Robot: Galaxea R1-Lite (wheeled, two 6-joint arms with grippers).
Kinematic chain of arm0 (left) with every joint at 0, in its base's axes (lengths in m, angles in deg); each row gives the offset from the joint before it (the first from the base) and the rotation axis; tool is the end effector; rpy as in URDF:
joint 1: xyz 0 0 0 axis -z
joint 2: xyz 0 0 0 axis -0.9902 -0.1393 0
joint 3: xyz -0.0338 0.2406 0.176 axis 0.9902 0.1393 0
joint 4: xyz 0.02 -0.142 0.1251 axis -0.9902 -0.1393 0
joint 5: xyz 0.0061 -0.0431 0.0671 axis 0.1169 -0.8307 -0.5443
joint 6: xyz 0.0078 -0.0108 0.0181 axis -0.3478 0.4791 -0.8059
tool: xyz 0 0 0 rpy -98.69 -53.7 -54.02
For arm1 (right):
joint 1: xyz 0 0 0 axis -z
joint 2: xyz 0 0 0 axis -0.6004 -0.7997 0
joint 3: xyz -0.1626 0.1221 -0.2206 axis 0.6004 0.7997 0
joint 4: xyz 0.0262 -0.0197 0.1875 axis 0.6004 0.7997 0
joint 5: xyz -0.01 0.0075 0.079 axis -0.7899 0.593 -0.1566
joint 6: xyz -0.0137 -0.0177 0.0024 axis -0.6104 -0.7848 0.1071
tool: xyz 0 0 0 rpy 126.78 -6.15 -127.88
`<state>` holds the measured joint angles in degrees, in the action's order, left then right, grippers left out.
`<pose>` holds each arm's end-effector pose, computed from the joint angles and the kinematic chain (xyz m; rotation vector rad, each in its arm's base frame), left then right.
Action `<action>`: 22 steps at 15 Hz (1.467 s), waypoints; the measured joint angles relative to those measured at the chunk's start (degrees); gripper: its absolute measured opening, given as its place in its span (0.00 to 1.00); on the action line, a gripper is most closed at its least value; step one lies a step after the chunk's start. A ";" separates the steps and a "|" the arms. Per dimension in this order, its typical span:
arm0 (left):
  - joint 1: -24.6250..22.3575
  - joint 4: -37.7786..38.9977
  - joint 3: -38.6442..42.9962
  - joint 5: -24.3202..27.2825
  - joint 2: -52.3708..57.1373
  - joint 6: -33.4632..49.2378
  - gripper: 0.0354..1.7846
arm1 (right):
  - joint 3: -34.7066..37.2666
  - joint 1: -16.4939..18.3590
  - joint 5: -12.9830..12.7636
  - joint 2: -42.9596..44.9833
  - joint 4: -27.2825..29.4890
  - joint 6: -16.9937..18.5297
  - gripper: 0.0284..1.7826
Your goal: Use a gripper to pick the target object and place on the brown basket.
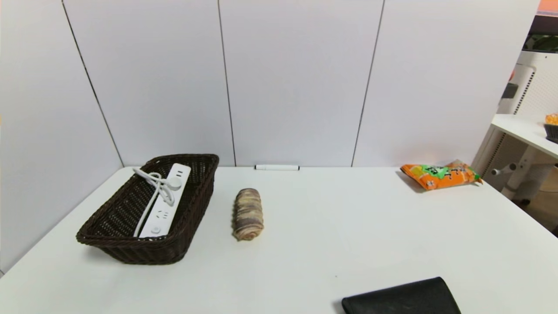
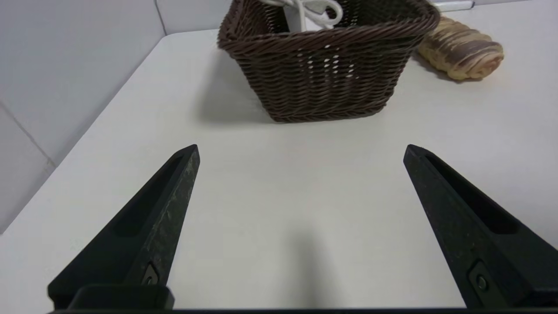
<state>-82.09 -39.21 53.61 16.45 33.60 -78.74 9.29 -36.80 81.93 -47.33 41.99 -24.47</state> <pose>-0.0198 -0.0001 0.0767 0.0561 0.0382 -0.0051 -0.0229 -0.0007 0.0764 0.0568 -0.0080 -0.0336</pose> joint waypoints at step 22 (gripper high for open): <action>-0.21 0.06 0.02 -1.37 2.43 6.19 0.94 | 0.02 0.00 0.00 -0.02 0.01 -0.11 0.95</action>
<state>-82.30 -39.15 53.63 15.08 36.02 -72.55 9.31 -36.80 81.93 -47.36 42.00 -24.58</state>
